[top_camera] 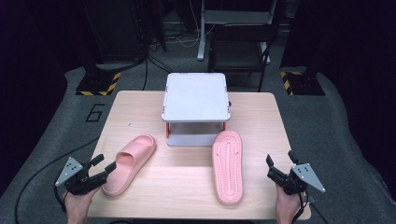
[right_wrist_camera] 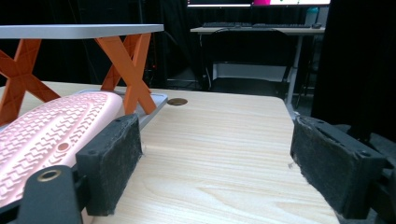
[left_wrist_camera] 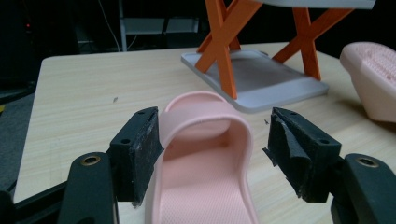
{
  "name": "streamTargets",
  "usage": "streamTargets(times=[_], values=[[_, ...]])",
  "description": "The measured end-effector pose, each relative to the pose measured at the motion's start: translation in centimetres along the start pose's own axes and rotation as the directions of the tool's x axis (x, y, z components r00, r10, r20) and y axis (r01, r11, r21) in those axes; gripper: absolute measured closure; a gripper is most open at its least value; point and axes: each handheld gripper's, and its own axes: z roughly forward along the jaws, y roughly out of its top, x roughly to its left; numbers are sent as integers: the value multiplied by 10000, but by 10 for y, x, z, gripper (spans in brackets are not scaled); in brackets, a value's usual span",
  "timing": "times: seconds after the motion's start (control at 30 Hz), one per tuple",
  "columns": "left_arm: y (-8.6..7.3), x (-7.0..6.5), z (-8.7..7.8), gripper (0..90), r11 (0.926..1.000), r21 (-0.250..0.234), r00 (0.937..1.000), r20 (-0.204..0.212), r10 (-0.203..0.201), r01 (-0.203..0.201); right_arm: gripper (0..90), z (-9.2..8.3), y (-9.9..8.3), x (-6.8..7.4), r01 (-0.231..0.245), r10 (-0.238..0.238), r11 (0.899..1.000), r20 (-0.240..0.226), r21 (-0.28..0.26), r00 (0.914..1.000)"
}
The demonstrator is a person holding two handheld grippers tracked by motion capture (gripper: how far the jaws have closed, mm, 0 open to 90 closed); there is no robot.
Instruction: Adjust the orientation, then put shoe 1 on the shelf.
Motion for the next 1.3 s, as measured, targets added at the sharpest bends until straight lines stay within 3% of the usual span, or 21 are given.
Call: streamTargets(times=[0.27, 0.37, 0.5, 0.67, 0.83, 0.87, 0.97, 1.0, 1.17, 1.23, 1.27, 1.3], values=[[-4, -4, 3, 342, 9999, 52, 9999, -87, 121, -120, 153, -2, 2, -5, -206, 205, 9997, -60, -125, 9998], [-5, -4, 7, 343, 9986, 350, 9989, -240, 397, -388, 153, -2, 4, -4, -383, 380, 9992, -239, -124, 9990], [-8, 6, 17, 354, 9971, 659, 9986, -369, 392, -367, 154, 2, 10, 0, -155, 157, 9999, -606, 47, 9980], [-13, 23, 41, 418, 9875, 1538, 9994, 93, 330, -340, 153, 5, 12, 4, -73, 97, 9996, -860, 284, 9962], [-16, 30, 51, 463, 9787, 2027, 9993, 258, 279, -325, 153, 7, 12, 7, 44, -5, 9992, -953, 410, 9955], [-18, 33, 55, 491, 9733, 2250, 9989, 239, 405, -448, 153, 9, 13, 8, 79, -29, 9988, -1018, 485, 9948], [-20, 35, 59, 515, 9678, 2481, 9991, 182, 385, -418, 153, 10, 15, 9, 104, -41, 9984, -1120, 560, 9937], [-22, 37, 62, 569, 9633, 2653, 9992, 164, 371, -401, 154, 12, 16, 11, 194, -98, 9973, -1345, 704, 9909], [-24, 39, 71, 666, 9529, 3009, 9992, -2, 390, -372, 155, 20, 22, 16, 495, -335, 9943, -1650, 940, 9857], [-25, 39, 72, 688, 9523, 3023, 9988, -104, 470, -416, 155, 22, 23, 17, 443, -283, 9950, -1724, 896, 9846], [-25, 39, 73, 752, 9556, 2919, 9978, -378, 544, -411, 155, 26, 26, 19, 413, -226, 9944, -1856, 974, 9824], [-25, 39, 73, 770, 9556, 2919, 9978, -378, 544, -411, 155, 26, 26, 19, 413, -226, 9944, -1856, 974, 9824]])
